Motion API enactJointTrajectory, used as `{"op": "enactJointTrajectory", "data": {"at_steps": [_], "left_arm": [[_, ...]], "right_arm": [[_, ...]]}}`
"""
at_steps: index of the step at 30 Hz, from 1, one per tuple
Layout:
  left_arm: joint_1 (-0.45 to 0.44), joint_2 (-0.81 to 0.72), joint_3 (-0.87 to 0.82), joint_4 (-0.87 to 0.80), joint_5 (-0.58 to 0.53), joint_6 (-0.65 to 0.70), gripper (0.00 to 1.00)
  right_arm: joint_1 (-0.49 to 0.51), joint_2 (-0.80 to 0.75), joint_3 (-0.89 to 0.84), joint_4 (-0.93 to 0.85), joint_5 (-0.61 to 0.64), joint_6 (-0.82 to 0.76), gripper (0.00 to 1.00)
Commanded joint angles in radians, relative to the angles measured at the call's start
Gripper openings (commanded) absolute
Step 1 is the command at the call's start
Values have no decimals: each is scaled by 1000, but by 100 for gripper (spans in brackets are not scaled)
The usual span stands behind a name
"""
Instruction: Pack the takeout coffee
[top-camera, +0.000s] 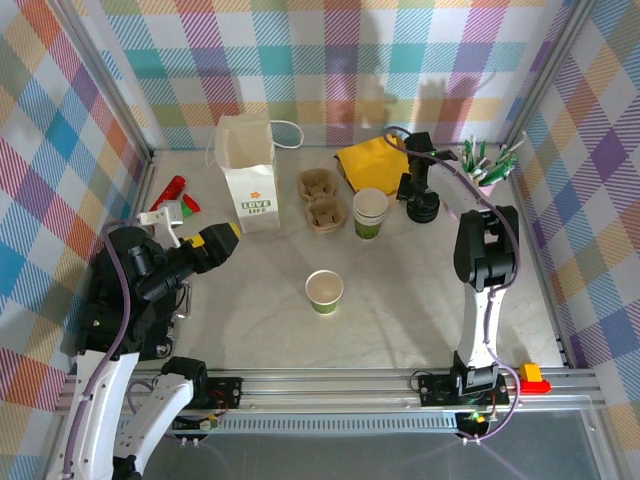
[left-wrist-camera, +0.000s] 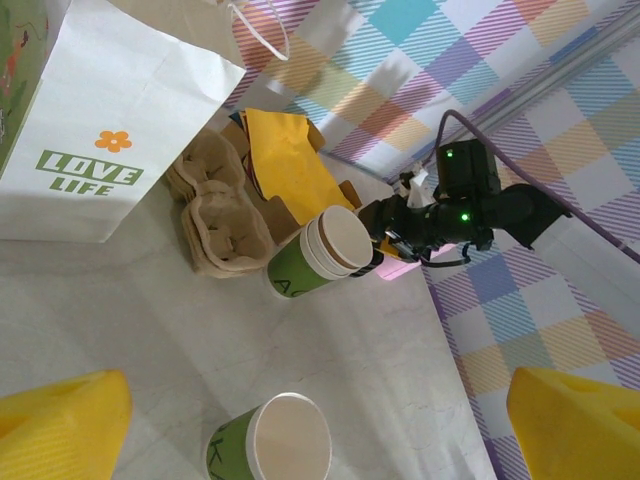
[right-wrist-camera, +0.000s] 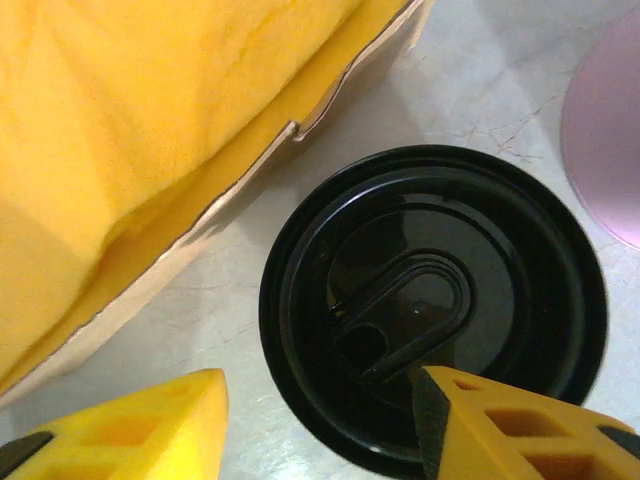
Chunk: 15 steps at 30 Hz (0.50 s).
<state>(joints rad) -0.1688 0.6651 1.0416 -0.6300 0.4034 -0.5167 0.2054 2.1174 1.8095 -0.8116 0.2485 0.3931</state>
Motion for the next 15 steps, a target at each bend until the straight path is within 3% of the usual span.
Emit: {"op": "enactJointTrajectory", "data": {"at_steps": [1, 8, 15], "left_arm": [[-11, -14, 11, -27, 12, 2, 96], [-11, -19, 11, -42, -5, 12, 96], [-11, -24, 18, -62, -20, 24, 96]], "right_arm": [[-6, 39, 66, -66, -12, -69, 53], [-14, 108, 143, -108, -12, -114, 52], [-14, 143, 187, -131, 2, -134, 44]]}}
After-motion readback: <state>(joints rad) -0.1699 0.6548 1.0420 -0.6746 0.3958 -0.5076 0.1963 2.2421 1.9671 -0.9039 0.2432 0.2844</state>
